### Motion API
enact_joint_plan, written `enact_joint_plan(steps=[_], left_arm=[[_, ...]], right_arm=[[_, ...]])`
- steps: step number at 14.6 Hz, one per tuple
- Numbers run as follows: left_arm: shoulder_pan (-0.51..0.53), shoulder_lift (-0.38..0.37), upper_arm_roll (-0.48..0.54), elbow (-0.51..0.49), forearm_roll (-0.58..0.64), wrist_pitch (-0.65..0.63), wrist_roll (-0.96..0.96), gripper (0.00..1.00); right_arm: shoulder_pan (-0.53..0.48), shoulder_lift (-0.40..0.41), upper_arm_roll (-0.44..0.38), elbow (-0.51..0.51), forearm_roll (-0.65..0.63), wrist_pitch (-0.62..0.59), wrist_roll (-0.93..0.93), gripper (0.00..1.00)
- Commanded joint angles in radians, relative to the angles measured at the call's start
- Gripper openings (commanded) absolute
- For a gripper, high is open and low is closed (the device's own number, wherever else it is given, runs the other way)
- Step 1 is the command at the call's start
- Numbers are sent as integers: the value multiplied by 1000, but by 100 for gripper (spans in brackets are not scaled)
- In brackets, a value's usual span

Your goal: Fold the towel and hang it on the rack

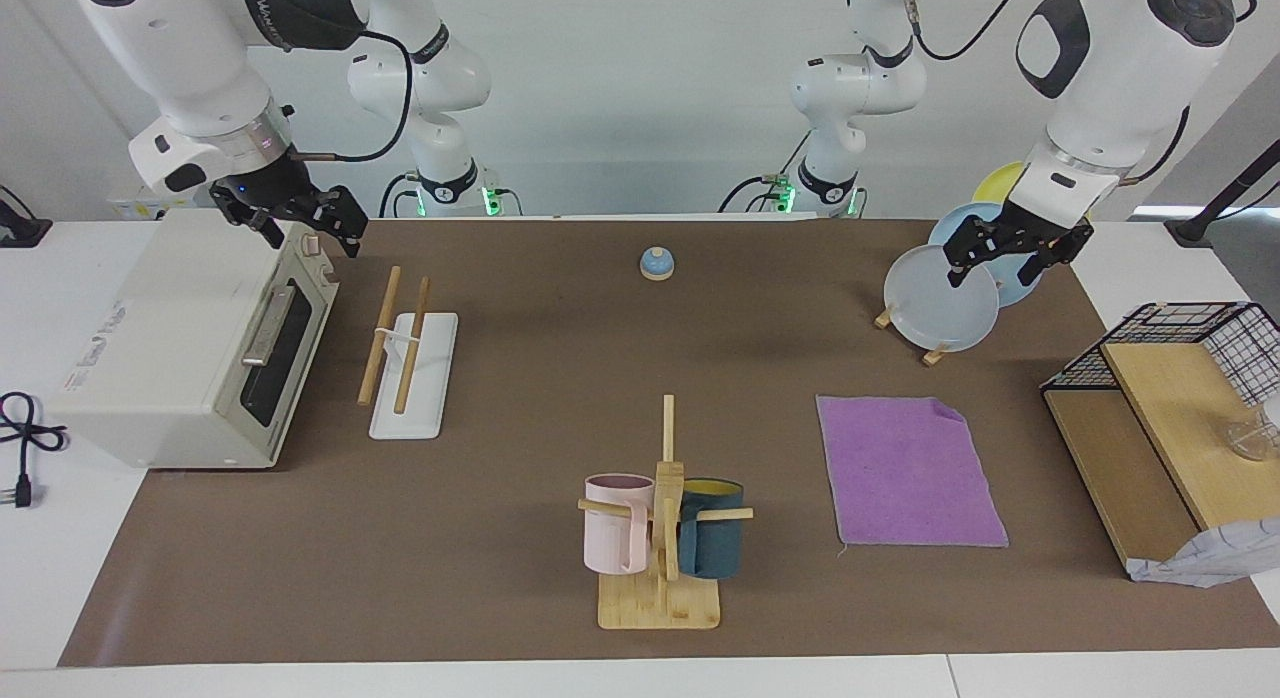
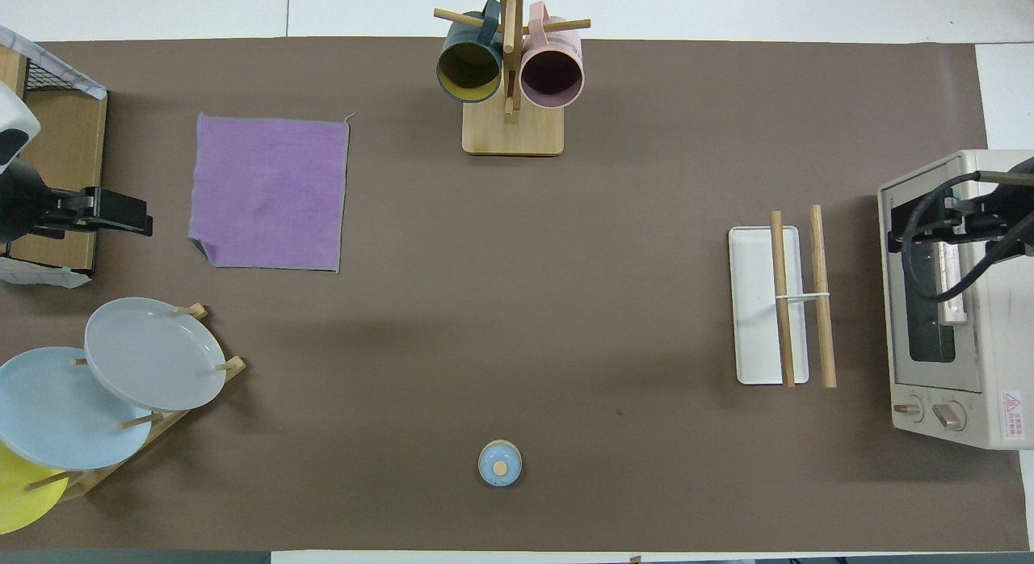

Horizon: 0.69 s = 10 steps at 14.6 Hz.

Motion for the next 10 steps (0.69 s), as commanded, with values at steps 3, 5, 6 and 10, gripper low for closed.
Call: enact_joint_plan(steps=[3,5,6,10], left_arm=[[20,28,5,-158,12,206,-94,100],[23,129,5,-162,12,312,-130,100],[30,175,5,-162,12,361,-140,100],[78,261,5,-250,12,574,-144,100]], right_arm=[[-8,-15,2,-19,19,11,-7,100],[-8,-14,2,-19,19,11,-7,100],[-8,-15,2,-19,20,11,-7,100],[-8,-15,2,-20,20,11,-7,100]])
